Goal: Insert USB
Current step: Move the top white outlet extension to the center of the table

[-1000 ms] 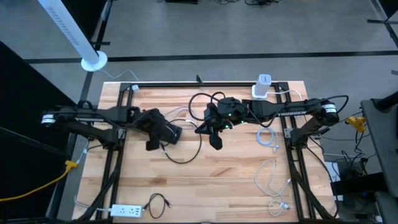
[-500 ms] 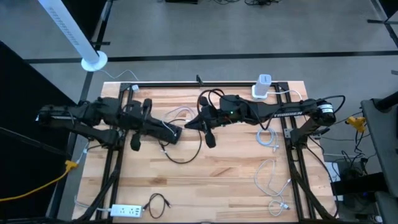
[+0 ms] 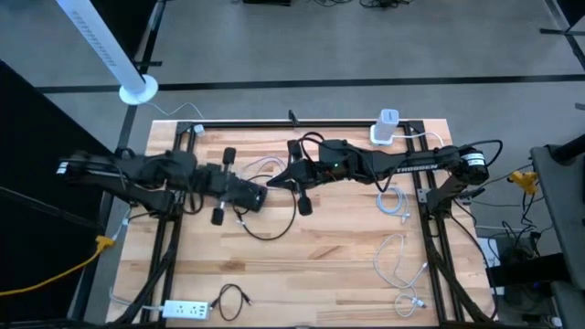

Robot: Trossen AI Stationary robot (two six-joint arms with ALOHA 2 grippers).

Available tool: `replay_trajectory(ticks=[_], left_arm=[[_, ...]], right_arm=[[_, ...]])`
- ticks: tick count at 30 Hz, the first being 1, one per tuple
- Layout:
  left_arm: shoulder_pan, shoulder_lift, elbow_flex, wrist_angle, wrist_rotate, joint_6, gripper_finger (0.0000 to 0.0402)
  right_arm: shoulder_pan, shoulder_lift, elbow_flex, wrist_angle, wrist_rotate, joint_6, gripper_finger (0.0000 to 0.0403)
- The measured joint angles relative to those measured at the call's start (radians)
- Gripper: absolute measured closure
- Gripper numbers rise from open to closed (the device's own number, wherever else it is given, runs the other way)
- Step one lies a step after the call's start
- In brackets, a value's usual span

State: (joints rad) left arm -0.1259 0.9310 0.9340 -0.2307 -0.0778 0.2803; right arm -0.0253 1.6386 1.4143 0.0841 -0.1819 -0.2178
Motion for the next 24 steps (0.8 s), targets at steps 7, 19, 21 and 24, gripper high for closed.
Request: replay_trajectory(ticks=[7, 19, 21, 24], left_arm=[[0.001, 0.068, 0.008, 0.032, -0.072, 0.023, 0.0401], [0.001, 0.062, 0.032, 0.048, -0.071, 0.13, 0.0402], [0.002, 0.06, 0.032, 0.052, -0.071, 0.13, 0.0402], [0.001, 0.061, 0.032, 0.059, -0.064, 0.128, 0.0402]], right_arm=[[-0.002, 0.0, 0.0, -0.002, -0.001, -0.004, 0.0403], [-0.002, 0.0, 0.0, -0.003, 0.001, -0.06, 0.0403], [-0.002, 0.0, 0.0, 0.0, -0.001, -0.092, 0.0403], [-0.001, 0.0, 0.0, 0.003, -0.001, -0.12, 0.0403]])
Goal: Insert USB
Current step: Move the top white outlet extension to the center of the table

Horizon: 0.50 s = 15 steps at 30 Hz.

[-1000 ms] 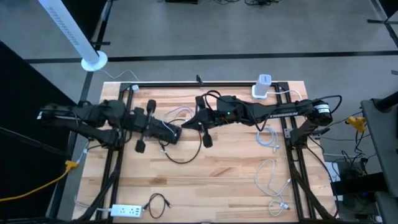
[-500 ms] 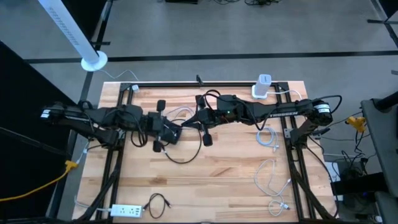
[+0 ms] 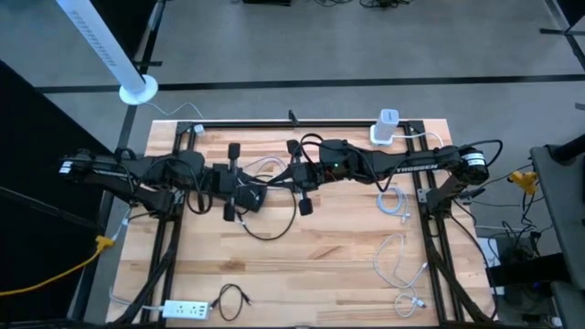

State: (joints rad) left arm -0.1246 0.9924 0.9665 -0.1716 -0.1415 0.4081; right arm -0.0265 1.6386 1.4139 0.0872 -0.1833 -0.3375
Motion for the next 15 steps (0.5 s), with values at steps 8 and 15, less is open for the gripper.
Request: replay_trajectory(ticks=[8, 15], left_arm=[[0.0, 0.005, 0.0, -0.005, 0.02, -0.001, 0.0402], [0.013, 0.005, 0.0, -0.007, -0.003, -0.003, 0.0401]], right_arm=[[-0.01, 0.0, 0.0, 0.002, 0.038, -0.015, 0.0403], [0.0, 0.0, 0.0, 0.007, -0.035, -0.013, 0.0403]])
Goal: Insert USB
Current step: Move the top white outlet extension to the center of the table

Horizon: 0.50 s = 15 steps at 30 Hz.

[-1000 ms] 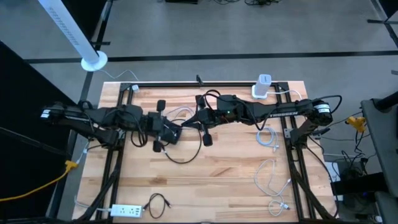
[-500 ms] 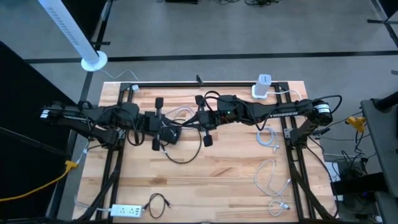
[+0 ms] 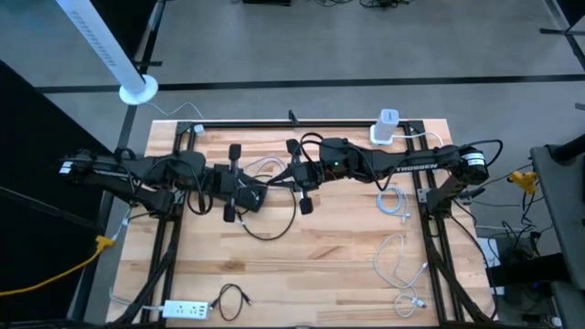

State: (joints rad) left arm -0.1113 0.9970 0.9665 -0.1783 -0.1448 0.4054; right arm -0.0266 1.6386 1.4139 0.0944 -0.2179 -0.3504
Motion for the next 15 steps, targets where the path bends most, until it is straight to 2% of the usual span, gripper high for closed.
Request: replay_trajectory(ticks=[10, 15], left_arm=[[0.041, -0.001, 0.0, 0.01, -0.046, 0.005, 0.0401], [0.047, 0.0, 0.0, 0.02, -0.118, 0.009, 0.0401]], right_arm=[[0.0, 0.0, 0.0, -0.008, 0.015, 0.006, 0.0403], [0.008, 0.0, 0.0, -0.028, -0.022, 0.009, 0.0403]])
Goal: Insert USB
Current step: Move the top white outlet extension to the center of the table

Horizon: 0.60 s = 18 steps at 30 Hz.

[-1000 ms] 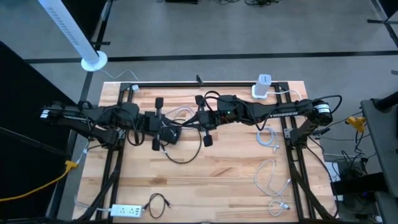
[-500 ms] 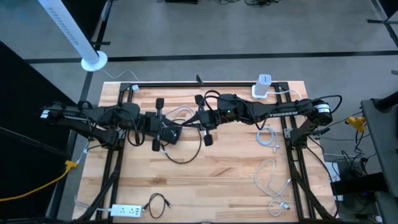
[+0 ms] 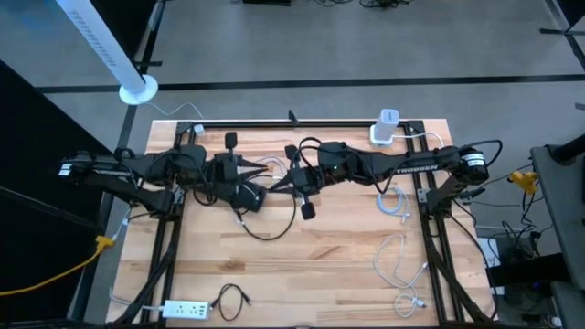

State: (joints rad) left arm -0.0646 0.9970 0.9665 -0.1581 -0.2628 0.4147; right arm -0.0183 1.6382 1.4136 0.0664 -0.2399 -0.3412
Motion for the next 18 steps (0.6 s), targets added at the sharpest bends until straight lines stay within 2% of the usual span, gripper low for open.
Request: replay_trajectory(ticks=[4, 9, 14, 18], left_arm=[[0.0, 0.006, 0.0, 0.002, 0.002, -0.01, 0.0401], [-0.003, 0.039, 0.0, 0.031, 0.056, -0.038, 0.0401], [-0.005, 0.057, 0.0, 0.058, 0.063, -0.031, 0.0401], [-0.003, 0.045, 0.0, 0.058, 0.065, -0.014, 0.0401]], right_arm=[[0.001, 0.0, 0.0, 0.053, 0.031, -0.01, 0.0403], [0.002, 0.0, 0.0, 0.1, 0.151, -0.024, 0.0403], [0.0, -0.001, 0.0, 0.099, 0.143, -0.049, 0.0403], [0.001, -0.003, 0.0, 0.098, 0.064, -0.041, 0.0403]])
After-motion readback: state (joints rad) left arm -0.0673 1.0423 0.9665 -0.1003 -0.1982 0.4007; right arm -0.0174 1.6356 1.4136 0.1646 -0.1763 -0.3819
